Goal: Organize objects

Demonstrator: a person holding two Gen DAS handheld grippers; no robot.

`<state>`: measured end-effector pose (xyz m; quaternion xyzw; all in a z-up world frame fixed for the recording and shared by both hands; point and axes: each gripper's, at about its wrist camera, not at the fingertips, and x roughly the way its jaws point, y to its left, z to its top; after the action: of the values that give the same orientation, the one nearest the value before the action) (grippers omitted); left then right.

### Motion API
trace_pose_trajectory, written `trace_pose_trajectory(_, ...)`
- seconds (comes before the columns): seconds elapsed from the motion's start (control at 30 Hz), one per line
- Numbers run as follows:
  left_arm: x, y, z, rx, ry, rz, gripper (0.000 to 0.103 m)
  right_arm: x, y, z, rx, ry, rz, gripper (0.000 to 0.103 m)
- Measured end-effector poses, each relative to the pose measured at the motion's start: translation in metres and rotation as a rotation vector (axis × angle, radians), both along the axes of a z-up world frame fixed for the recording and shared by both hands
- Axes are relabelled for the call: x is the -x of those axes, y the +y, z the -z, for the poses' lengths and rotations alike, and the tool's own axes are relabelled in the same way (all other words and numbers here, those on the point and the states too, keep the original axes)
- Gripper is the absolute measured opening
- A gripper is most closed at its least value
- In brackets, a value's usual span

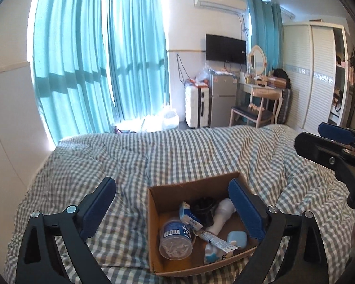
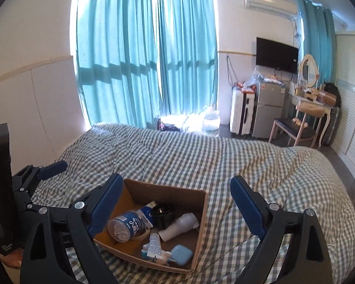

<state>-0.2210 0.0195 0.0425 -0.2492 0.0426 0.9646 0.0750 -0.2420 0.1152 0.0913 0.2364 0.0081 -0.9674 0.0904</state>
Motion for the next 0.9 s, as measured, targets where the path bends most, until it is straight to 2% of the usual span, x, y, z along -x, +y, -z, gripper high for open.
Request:
trace_pose_trajectory(0.3, -0.057, -0.013, -0.053, -0.026, 0.108, -0.026, 0.102, -0.071, 0.005, -0.050, -0.018, 0.106, 0.061, 0.100)
trace_pose_trajectory(0.53, -0.109, -0.015, -0.079, -0.039, 0.183, -0.040, 0.103, -0.122, 0.010, -0.068, -0.039, 0.165, 0.099, 0.101)
trace_pose_trajectory(0.73, -0.150, -0.020, -0.081, -0.087, 0.234, -0.059, 0.103, -0.155, 0.022, -0.065, 0.027, 0.194, 0.146, 0.102)
trace_pose_trajectory(0.9, -0.171, -0.022, -0.067, -0.077, 0.237, -0.072, 0.103, -0.171, 0.029, -0.051, 0.042, 0.204, 0.175, 0.102)
